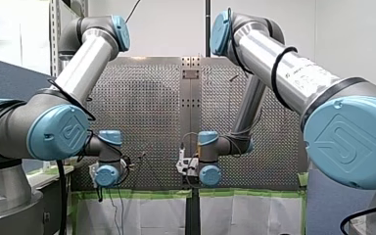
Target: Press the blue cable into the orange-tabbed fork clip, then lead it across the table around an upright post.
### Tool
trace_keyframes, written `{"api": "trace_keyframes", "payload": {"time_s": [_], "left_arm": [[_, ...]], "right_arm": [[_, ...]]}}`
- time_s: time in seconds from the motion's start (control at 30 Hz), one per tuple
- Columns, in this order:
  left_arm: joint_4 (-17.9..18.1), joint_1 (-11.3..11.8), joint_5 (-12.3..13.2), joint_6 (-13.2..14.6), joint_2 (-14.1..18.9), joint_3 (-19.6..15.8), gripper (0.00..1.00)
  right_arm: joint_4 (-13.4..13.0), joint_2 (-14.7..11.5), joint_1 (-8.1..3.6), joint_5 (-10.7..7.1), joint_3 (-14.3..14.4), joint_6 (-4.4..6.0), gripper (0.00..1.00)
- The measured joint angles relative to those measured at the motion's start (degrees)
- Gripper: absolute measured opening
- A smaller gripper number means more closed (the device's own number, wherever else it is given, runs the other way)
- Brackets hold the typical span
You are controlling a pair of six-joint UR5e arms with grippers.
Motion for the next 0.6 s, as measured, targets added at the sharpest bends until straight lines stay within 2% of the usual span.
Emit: {"api": "trace_keyframes", "payload": {"time_s": [0.23,0.6], "left_arm": [[-3.0,0.1,0.6,0.0,-0.1,2.7,0.0],[-4.1,0.5,1.8,-0.5,-0.1,4.1,0.0]], "right_arm": [[-0.3,0.1,-1.56,-0.81,-0.1,-0.11,0.0],[-0.3,1.2,-3.08,-1.85,-0.4,-0.11,0.0]]}}
